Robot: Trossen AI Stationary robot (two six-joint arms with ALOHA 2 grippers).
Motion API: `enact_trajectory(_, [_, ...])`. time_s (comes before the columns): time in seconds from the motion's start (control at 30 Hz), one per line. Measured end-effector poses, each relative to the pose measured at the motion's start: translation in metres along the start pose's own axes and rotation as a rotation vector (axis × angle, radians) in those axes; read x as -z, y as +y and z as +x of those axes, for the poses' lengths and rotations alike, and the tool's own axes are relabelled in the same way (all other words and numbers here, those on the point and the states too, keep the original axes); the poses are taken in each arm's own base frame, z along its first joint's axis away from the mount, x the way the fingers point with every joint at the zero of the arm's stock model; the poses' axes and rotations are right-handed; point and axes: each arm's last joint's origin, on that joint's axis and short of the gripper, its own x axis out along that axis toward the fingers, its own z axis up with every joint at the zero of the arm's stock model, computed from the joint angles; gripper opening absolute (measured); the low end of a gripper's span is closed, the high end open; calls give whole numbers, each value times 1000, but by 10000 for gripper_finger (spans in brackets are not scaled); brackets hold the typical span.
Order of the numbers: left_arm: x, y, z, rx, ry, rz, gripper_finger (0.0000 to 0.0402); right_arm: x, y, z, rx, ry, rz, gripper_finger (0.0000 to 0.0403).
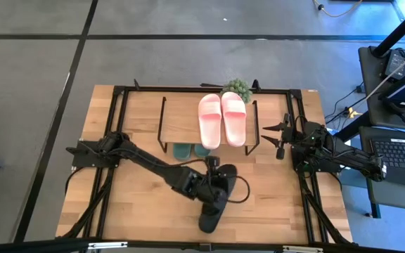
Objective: Pick and place slides into the shelf
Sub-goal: Put the left black slide under the shelf
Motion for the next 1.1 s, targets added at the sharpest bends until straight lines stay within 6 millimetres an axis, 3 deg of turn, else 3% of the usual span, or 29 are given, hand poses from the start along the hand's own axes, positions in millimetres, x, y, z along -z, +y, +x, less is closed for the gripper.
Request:
enact_trajectory(0.33, [12, 5, 33, -38, -50, 56, 3, 0, 0, 0, 0, 0, 0, 157])
enact_trajectory(0.6, [19, 15, 55, -93, -80, -3, 2, 0, 0, 0, 0, 0, 0, 157])
enact_trajectory(0.77, [24, 6, 71, -122, -78, 44, 2, 0, 0, 0, 1, 0, 0, 157])
enact_trajectory(1.1, [29, 1, 78, -206, -58, 33, 2, 0, 0, 0, 0, 0, 0, 157])
